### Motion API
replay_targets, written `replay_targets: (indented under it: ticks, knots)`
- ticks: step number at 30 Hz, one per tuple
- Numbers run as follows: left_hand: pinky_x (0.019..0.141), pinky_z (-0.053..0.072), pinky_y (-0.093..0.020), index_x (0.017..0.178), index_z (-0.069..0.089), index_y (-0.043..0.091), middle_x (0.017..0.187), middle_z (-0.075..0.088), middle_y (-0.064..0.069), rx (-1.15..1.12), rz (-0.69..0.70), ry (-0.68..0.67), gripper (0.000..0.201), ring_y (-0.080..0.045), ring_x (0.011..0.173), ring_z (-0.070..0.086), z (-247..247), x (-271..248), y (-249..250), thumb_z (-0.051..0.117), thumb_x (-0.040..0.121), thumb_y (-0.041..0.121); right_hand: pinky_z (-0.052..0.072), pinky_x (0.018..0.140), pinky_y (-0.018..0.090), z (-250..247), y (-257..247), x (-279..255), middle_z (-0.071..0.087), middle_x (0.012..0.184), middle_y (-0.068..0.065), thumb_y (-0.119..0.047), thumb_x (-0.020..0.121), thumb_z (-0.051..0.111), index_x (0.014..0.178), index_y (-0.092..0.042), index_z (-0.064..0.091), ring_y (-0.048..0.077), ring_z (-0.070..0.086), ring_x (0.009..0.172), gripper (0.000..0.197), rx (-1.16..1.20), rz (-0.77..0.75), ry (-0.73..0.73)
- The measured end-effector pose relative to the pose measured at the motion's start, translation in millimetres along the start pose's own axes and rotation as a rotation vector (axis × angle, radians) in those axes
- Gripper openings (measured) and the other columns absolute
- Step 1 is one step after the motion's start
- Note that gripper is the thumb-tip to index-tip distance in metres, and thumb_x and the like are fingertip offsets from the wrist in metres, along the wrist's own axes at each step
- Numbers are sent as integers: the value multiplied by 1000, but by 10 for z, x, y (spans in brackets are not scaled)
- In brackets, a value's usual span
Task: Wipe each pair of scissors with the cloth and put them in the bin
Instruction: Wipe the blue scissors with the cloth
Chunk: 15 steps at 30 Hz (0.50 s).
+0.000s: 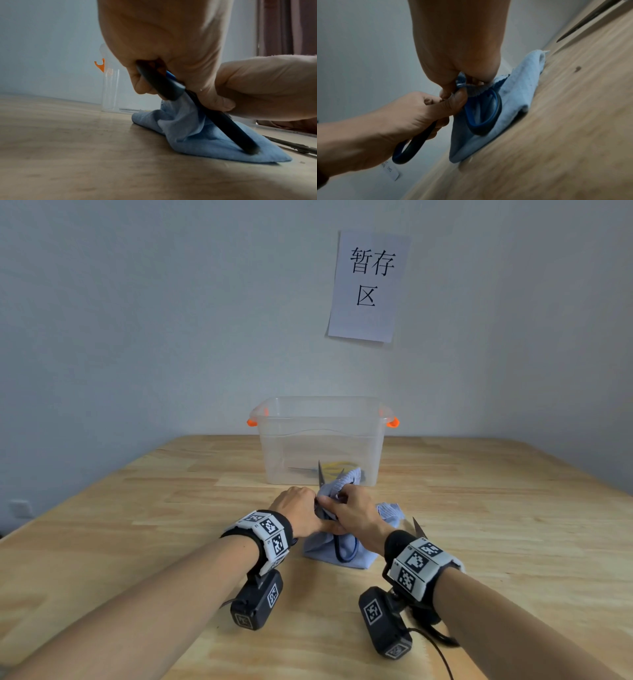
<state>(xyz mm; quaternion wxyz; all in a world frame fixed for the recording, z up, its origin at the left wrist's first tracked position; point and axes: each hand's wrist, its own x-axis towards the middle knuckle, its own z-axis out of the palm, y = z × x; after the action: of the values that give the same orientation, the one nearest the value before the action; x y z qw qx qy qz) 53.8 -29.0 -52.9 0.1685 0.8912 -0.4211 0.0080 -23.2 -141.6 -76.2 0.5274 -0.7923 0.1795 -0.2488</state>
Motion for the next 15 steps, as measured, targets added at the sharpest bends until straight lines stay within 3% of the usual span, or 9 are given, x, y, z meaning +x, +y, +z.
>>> replay_targets:
  ticks: [1,4,6,10,15]
  knots:
    - [65,45,-34,84,65,8,79,64,-3,13,-6,-6,63,-23,76,59,-6,-3,1,80,65,66,49,59,20,-1,-5,7,57,78,10,-20,92,69,85,0,56,15,55,69,25,-43,-6,4]
    - [58,37,-31,71,51,16,71,55,2,39,-3,-10,62,-19,68,52,-8,-20,33,78,63,71,53,73,35,-21,11,44,64,88,12,-21,89,73,91,-3,54,23,62,82,25,-101,-18,74]
    - [56,36,-30,74,54,15,72,57,2,36,8,-11,64,-18,68,53,-1,-11,43,77,61,74,57,81,38,-33,8,42,68,95,13,-16,86,74,104,-2,56,25,67,90,29,-19,-22,76]
    - [58,40,-29,85,65,14,79,65,0,14,44,-7,66,-19,72,59,18,14,64,79,59,73,56,88,42,-45,26,41,68,100,11,-18,85,74,112,-6,52,23,67,96,37,38,-10,82]
    - [53,36,-29,73,59,12,67,58,1,3,25,-12,65,-16,61,51,45,31,38,79,59,73,55,92,43,-58,23,53,64,106,14,-16,87,73,120,-3,44,26,64,102,46,19,-5,35]
